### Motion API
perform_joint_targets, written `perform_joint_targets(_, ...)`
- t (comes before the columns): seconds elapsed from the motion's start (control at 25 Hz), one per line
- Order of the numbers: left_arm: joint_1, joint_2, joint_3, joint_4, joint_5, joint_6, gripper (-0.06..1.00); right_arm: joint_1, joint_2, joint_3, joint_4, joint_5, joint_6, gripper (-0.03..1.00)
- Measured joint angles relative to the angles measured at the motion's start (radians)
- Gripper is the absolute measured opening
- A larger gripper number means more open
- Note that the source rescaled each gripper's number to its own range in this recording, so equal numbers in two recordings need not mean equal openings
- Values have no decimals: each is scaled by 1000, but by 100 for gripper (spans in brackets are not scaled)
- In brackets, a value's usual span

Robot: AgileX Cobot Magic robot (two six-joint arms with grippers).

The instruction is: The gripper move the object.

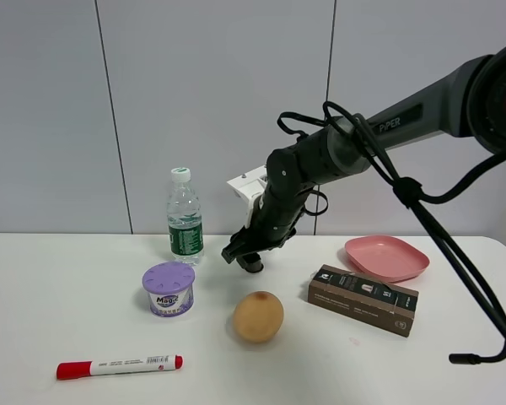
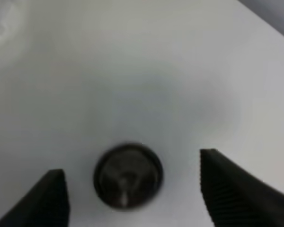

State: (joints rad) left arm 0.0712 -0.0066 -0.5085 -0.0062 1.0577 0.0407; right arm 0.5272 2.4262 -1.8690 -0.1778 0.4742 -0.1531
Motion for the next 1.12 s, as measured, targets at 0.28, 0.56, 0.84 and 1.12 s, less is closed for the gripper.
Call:
perform_joint_targets(0.28,0,0,0,0,0,0,100,0,-87,0,6,96,5,59)
perform_joint_targets(0.56,0,0,0,0,0,0,100,0,-416,0,60,188,16,62)
perform_joint_targets(0.84,0,0,0,0,0,0,100,5,-777,0,14,248,-1,78)
perform_joint_targets(1.12,0,0,0,0,0,0,100,69,-1064,24,-79,445,2,80)
